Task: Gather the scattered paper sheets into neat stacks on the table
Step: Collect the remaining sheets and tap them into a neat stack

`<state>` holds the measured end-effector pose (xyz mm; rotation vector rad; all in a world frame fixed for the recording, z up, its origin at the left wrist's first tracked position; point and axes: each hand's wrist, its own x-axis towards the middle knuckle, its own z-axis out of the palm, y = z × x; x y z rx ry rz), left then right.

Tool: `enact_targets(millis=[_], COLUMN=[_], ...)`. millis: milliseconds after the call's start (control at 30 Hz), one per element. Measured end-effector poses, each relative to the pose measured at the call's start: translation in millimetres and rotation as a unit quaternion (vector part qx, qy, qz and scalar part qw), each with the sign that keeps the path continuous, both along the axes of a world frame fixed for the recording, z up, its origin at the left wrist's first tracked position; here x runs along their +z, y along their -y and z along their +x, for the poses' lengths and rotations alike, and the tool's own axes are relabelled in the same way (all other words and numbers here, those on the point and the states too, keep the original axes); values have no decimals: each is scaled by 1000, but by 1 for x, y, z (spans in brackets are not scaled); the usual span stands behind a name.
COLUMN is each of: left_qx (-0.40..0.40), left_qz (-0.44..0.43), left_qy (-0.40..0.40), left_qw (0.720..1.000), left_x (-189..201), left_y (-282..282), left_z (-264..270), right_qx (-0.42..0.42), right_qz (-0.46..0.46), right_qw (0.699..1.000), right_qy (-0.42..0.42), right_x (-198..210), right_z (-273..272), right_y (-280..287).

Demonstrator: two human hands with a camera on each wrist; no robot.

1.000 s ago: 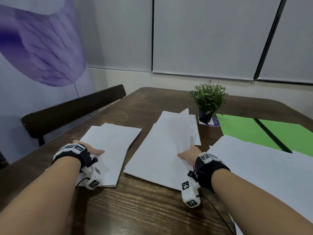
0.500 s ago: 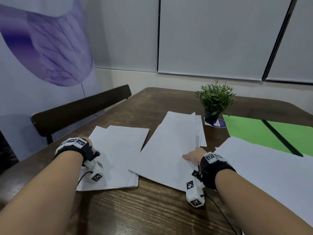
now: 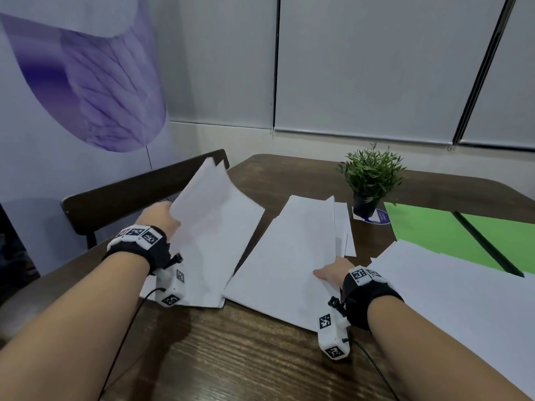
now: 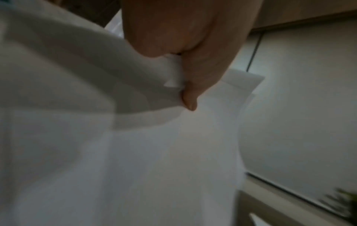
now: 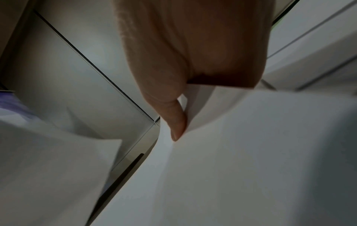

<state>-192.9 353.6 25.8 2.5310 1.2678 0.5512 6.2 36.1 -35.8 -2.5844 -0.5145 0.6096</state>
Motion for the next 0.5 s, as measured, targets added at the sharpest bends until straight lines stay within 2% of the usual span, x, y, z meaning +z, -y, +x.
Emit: enact_targets(millis=[100, 167, 267, 333, 400, 433, 500], left_qx=[5, -5, -40, -54, -62, -63, -52], left_qz=[122, 148, 75, -34, -146, -190, -236], left_qy=[113, 204, 316, 357, 350, 317, 191], left_qw=[986, 968, 945, 932, 923, 927, 951], left_x=[47, 77, 104, 102, 84, 70, 38], left_y=[28, 46, 60, 67, 75, 80, 93], left_z=[13, 22, 39, 54, 69, 75, 83], right_qx=[-11, -27, -94, -142, -200, -228, -251], right_qz=[33, 75, 148, 216, 335, 389, 445], right_qw=[999, 996, 981, 955, 896, 861, 812], right_qy=[-19, -39, -81, -143, -212, -234, -283], right_x=[-4, -10, -11, -12, -24, -30, -27], right_z=[0, 4, 9, 12, 25, 30, 25], right_y=[3, 3, 4, 5, 2, 2, 7])
